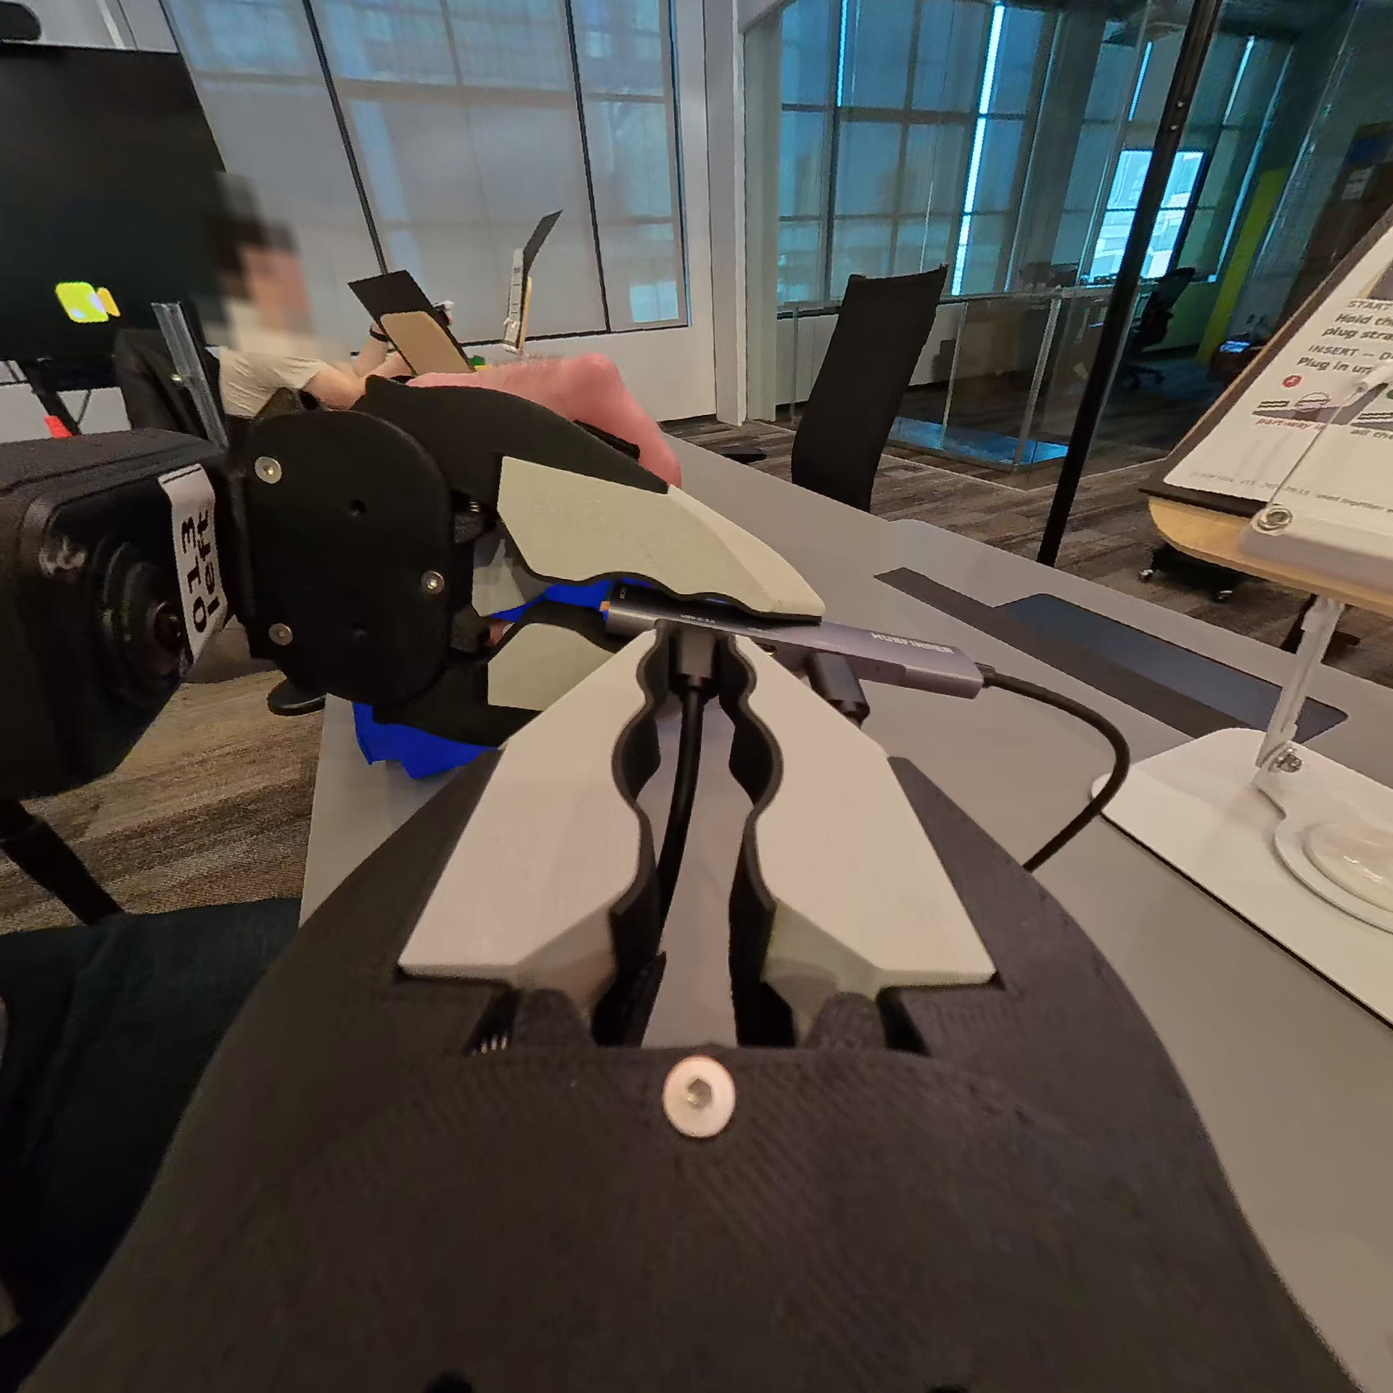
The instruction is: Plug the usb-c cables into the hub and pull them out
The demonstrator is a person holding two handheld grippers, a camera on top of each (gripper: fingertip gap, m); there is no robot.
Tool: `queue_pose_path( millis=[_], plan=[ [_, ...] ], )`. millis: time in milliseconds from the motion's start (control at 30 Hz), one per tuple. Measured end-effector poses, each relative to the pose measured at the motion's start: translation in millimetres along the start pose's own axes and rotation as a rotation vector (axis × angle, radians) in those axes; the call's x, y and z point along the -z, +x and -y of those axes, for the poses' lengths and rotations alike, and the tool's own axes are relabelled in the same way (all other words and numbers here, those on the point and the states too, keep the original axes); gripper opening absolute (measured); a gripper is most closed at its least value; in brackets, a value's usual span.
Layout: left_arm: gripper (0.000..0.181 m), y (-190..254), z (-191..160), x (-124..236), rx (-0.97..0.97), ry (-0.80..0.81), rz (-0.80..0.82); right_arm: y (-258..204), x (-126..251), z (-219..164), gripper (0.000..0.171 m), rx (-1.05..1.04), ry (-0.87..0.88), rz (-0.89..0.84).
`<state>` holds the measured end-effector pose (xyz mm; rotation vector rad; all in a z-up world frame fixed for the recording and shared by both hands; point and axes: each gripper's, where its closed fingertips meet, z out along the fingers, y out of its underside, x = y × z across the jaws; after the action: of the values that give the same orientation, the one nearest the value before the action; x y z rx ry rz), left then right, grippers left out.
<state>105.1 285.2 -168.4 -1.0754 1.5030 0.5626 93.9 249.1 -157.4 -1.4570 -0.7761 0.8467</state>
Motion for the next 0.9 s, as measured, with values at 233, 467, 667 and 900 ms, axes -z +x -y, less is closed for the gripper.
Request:
queue_pose_path(
  millis=[233, 467, 667, 900],
  plan=[
    [0.009, -1, -2, -5, -0.027, -0.035, 0.03, 4, -2, -1, 0.01, 0.011, -0.019, -0.08],
    [0.009, 0, -4, -7, -0.007, -0.05, 0.031, 4, -3, -3, 0.01, 0.019, -0.046, -0.146],
    [0.009, 2, 0, 1, -0.019, -0.019, 0.037, -3, 3, -2, 0.01, 0.052, -0.076, -0.017],
    [0.009, -2, 1, 3, 0.009, -0.019, 0.047, -3, 4, 3, 0.01, 0.061, -0.078, -0.018]
  ],
)
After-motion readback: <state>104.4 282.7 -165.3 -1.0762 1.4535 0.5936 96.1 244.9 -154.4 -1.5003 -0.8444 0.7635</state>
